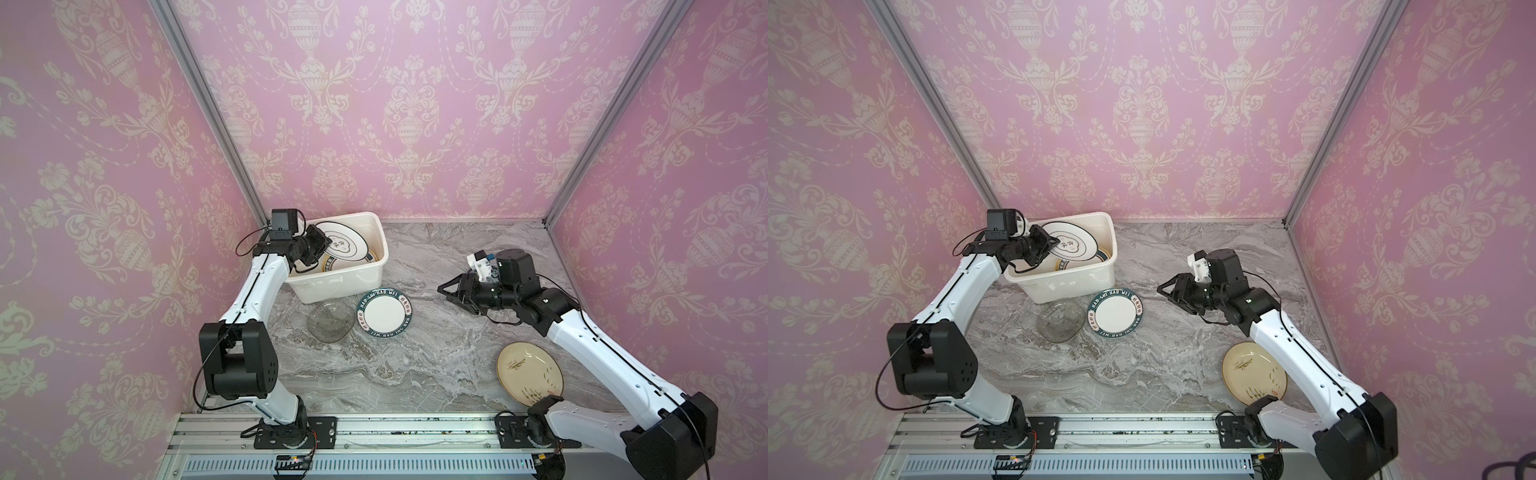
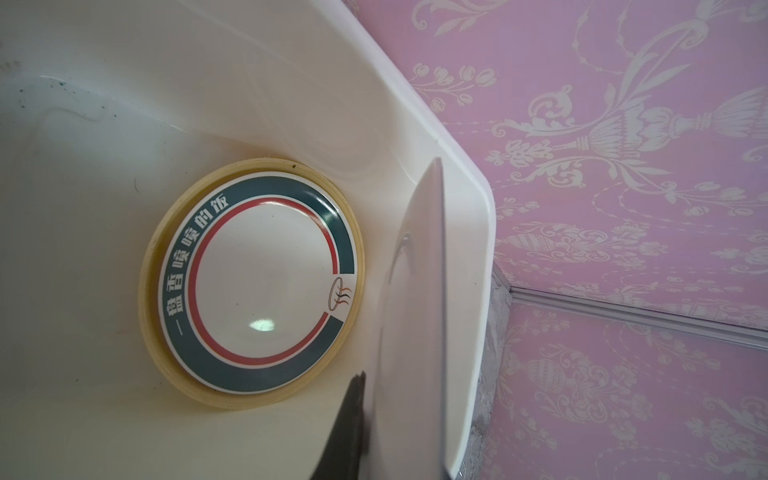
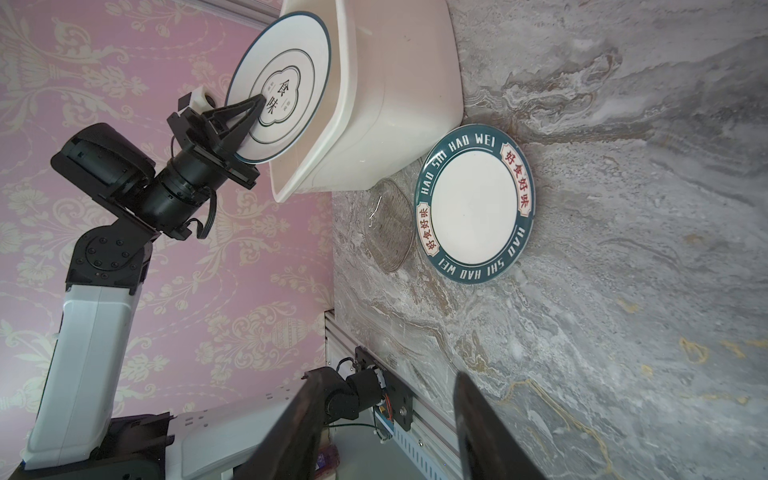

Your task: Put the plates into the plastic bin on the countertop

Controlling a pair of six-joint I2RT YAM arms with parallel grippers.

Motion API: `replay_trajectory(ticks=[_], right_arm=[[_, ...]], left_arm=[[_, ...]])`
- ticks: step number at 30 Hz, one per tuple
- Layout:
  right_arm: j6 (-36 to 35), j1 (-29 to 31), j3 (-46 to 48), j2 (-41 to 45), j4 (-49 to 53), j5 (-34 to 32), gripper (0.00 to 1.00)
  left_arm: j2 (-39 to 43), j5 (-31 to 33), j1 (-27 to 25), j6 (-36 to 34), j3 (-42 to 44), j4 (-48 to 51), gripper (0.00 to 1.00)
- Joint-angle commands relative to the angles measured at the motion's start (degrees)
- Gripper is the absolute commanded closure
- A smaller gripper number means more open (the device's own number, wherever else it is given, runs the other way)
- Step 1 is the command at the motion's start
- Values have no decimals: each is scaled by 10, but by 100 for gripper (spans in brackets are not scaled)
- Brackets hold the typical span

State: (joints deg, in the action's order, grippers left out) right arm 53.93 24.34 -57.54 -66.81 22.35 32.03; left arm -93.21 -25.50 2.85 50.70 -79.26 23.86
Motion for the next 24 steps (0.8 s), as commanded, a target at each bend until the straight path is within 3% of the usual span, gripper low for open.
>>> replay_trajectory(ticks=[1, 24], right_arm=[[-17, -3, -8, -12, -3, 13, 49], [-51, -5, -77, -78, 58, 27, 50]], left_arm=[[-15, 15, 2, 11, -23, -36, 100], [-114, -8, -40, 5, -12, -67, 100]])
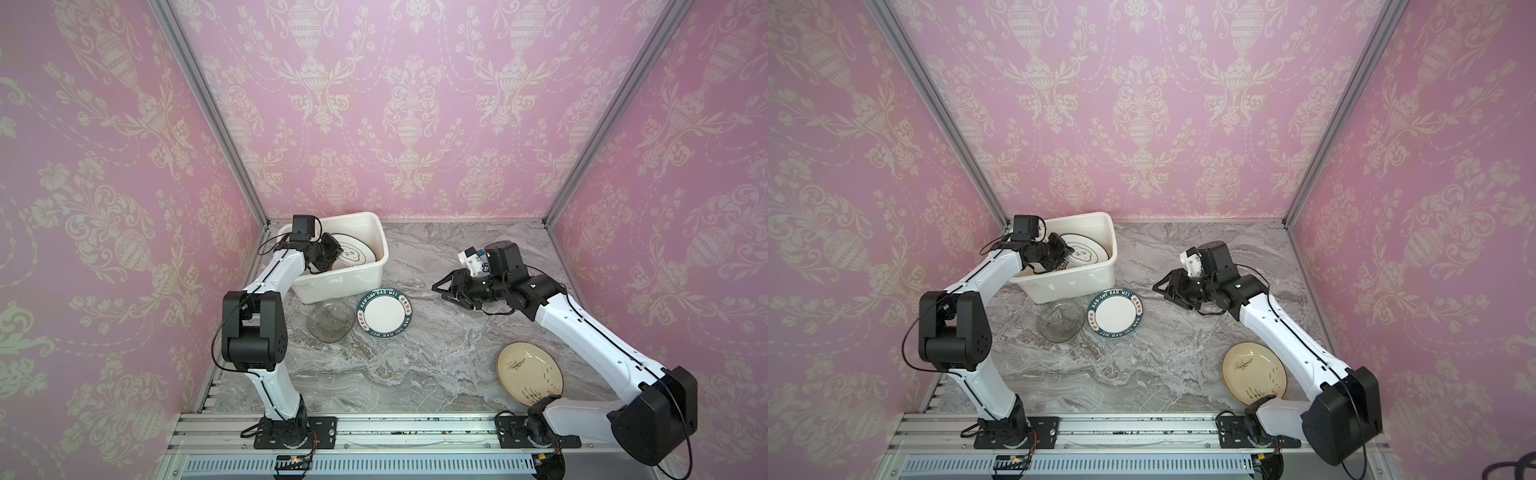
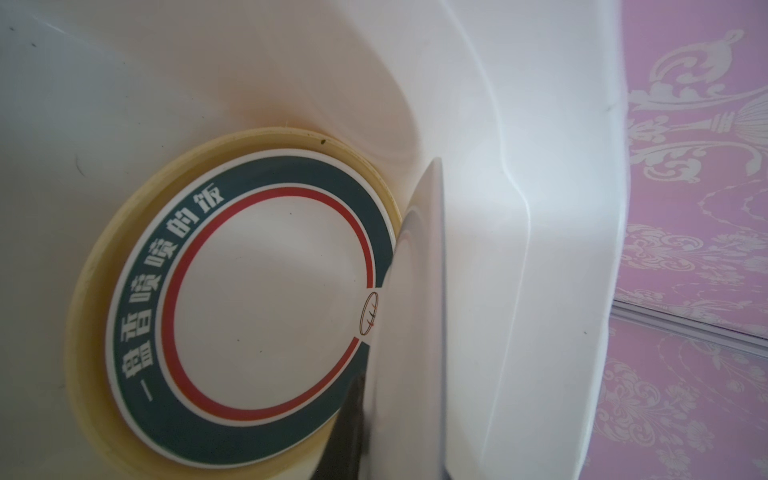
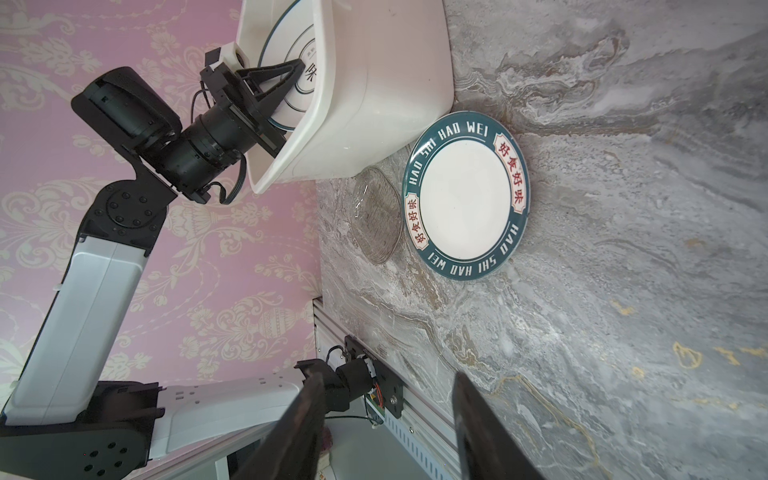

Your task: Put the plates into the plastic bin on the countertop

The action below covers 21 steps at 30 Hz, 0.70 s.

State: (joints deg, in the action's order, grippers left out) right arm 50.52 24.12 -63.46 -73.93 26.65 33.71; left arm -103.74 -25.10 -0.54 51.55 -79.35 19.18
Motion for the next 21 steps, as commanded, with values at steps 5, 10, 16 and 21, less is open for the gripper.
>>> replay_trajectory(ticks=[5, 10, 16, 21], right_arm=[[-17, -3, -18, -7, 15, 10, 50], [-17, -3, -18, -5, 15, 8, 50], [-15, -3, -13, -3, 13, 8, 50], [-15, -3, -15, -4, 13, 7, 50]], left_arm=[[-22, -16, -12, -6, -13, -23, 100], [-33, -20, -13, -10, -12, -22, 100], [-43, -25, -13, -18, -14, -18, 100], [-53, -24, -13, -34, -20, -2, 99]])
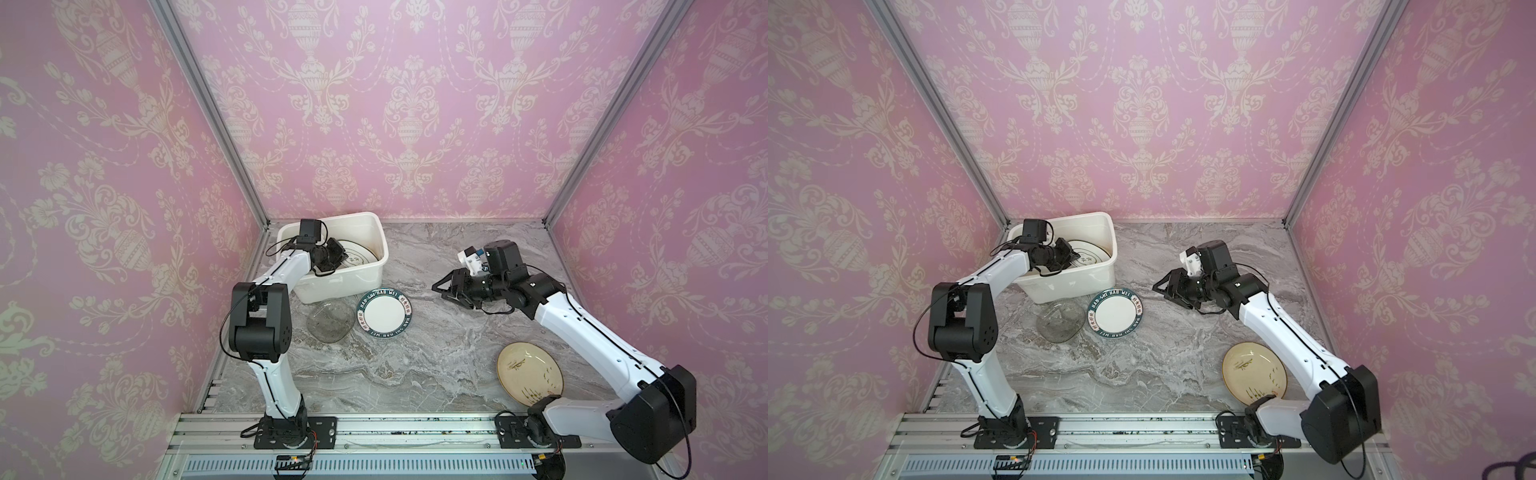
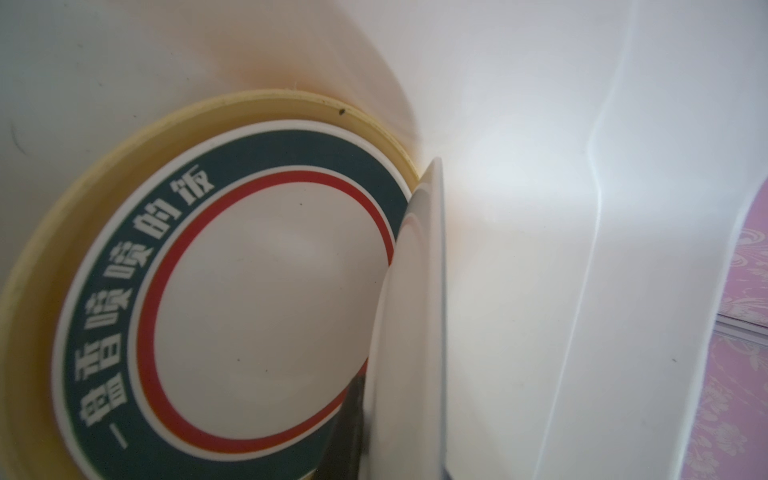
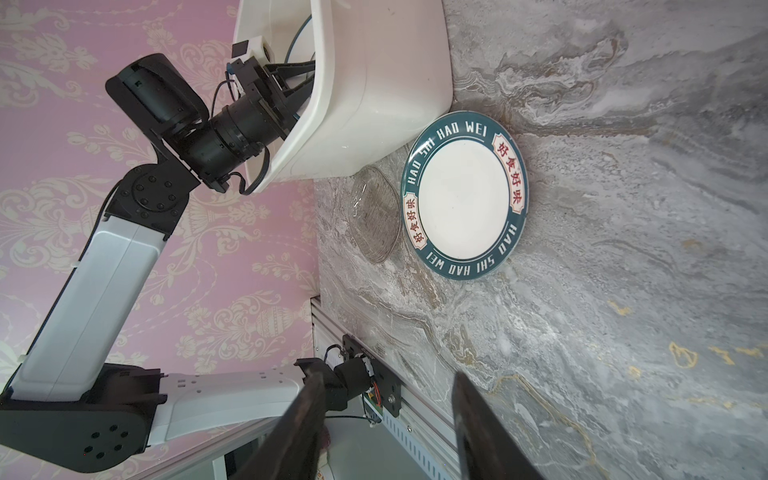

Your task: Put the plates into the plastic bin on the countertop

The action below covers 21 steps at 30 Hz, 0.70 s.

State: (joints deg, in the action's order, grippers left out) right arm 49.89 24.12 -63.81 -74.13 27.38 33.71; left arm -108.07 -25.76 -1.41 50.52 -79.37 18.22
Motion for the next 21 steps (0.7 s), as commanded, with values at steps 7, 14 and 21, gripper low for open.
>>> replay_trajectory(ticks=[7, 14, 21], right_arm=[[-7, -3, -12, -3, 3, 7, 50], [-6, -3, -8, -1, 3, 7, 50], [-5, -2, -6, 0, 1, 7, 50]], left_arm=[[-29, -20, -4, -40, -37, 29, 93], [-39, -18, -4, -61, -50, 52, 82], [-50, -13, -4, -80, -62, 77, 68]])
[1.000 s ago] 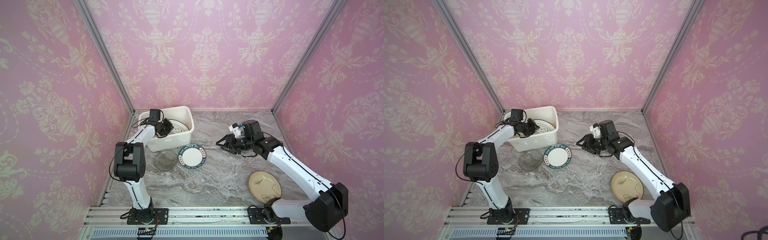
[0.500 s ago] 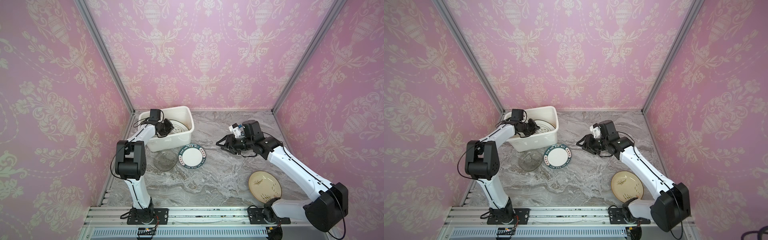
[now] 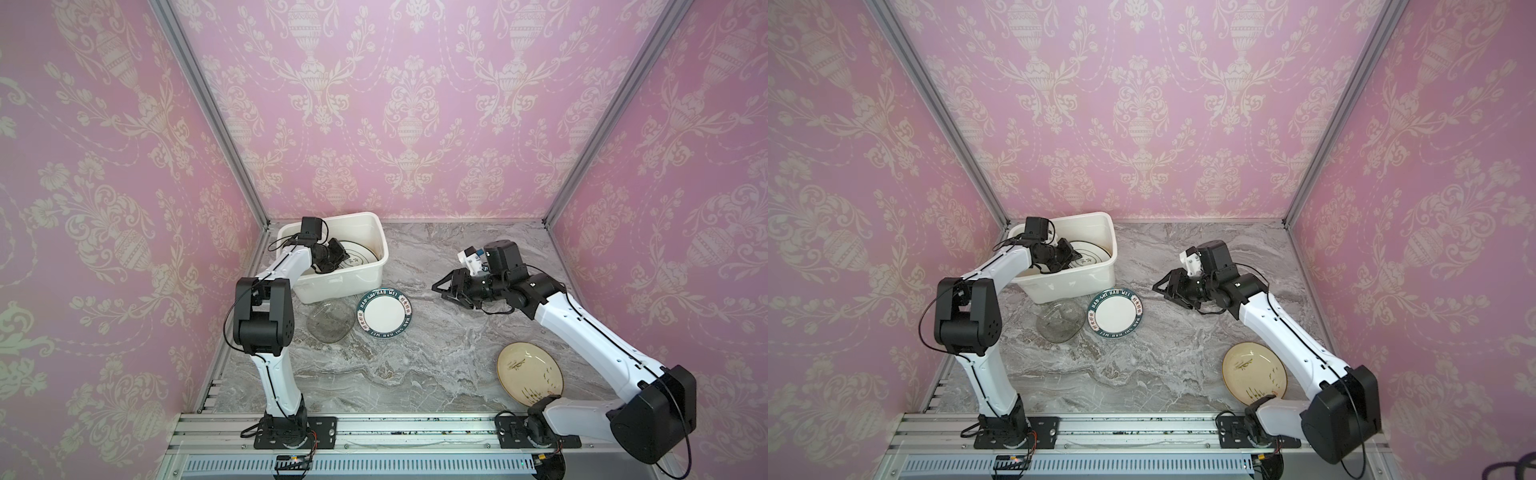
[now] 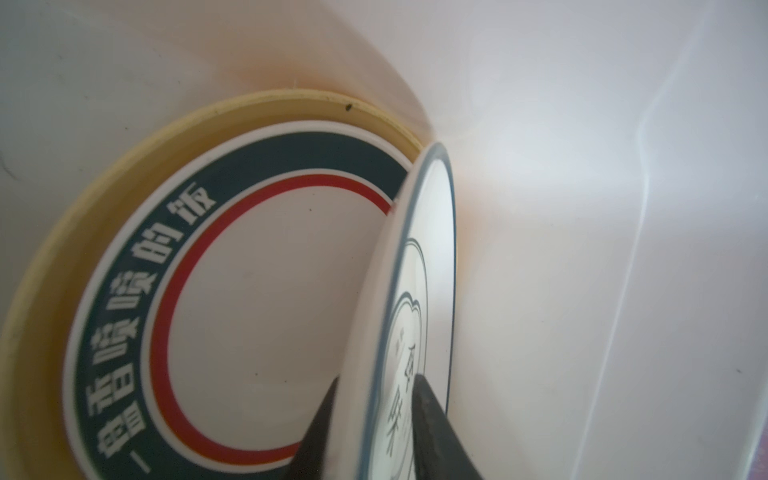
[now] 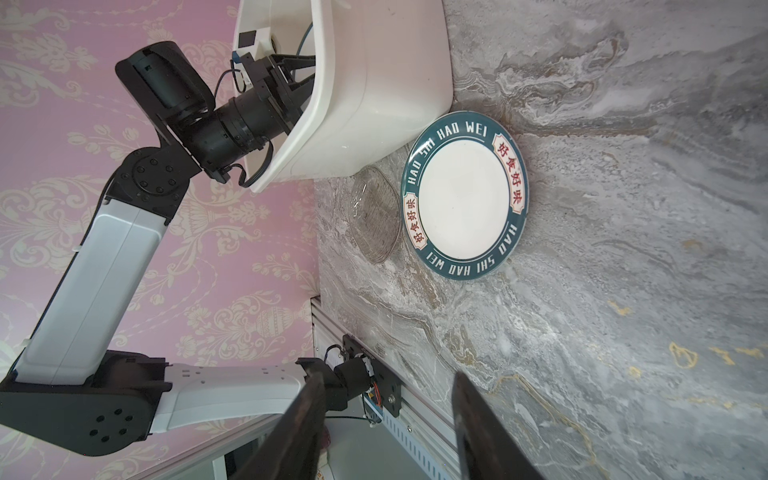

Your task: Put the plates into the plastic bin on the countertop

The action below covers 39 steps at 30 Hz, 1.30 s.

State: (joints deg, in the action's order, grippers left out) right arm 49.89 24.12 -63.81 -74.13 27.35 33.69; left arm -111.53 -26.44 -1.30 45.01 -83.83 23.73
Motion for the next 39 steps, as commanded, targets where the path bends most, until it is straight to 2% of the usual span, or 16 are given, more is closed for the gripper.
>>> replay_trajectory(ticks=[1, 4, 16, 27, 34, 39], right_arm=[[-4, -2, -6, 0, 2, 7, 50], [-4, -2, -4, 2, 0, 6, 50], [1, -3, 8, 11, -6, 4, 50], [3, -2, 10, 12, -7, 3, 50], [3, -3, 11, 14, -6, 2, 50], [6, -3, 11, 10, -9, 3, 50]], left_arm=[[-17, -6, -6, -25, -18, 24, 66], [-19, -4, -5, -30, -17, 28, 62], [-43, 15, -5, -59, -44, 75, 34], [-61, 46, -4, -83, -54, 110, 18], [-62, 84, -5, -105, -64, 146, 1], [-59, 103, -5, -119, -68, 161, 1]])
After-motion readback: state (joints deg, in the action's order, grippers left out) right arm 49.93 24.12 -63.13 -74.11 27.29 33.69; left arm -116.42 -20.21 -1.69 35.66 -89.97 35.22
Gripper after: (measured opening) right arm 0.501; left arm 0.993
